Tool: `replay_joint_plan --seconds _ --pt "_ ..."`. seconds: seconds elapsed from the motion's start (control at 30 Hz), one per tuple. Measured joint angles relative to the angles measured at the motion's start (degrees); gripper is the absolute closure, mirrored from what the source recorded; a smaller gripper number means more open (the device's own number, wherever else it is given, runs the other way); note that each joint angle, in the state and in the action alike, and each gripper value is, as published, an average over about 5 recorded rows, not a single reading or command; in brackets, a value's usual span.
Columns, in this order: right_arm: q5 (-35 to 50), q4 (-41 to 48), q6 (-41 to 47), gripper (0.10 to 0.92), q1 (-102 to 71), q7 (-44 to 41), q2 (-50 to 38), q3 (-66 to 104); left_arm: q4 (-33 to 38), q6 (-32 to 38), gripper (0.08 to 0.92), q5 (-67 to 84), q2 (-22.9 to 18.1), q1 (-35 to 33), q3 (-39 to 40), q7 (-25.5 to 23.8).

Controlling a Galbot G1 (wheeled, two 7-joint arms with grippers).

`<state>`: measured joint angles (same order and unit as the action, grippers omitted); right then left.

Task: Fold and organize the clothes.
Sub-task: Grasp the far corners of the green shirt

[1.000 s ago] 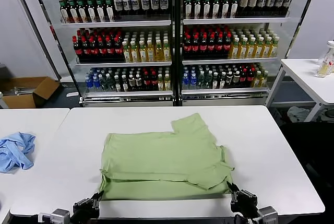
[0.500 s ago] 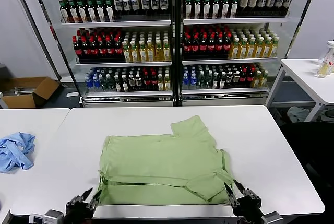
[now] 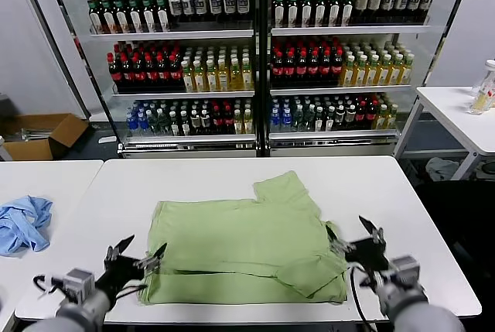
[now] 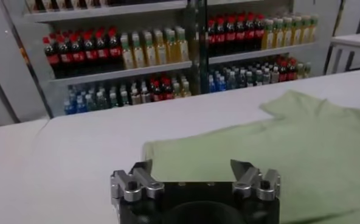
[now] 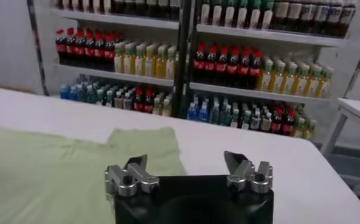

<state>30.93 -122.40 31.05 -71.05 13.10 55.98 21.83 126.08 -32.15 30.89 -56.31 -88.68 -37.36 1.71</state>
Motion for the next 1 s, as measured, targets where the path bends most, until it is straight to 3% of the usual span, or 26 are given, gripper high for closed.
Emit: replay_joint_plan --seconds 0.57,1.0 --pt "1.6 31.5 1.1 0.203 31.0 -0.1 9.4 -15.3 -23.4 -0.5 0.177 2.4 1.9 25.3 11.6 -2.5" --pt "-1.3 51.9 -1.7 0.203 41.0 -1.2 18.8 -18.1 -37.8 0.7 0.177 0.5 0.6 35.8 16.7 -6.0"
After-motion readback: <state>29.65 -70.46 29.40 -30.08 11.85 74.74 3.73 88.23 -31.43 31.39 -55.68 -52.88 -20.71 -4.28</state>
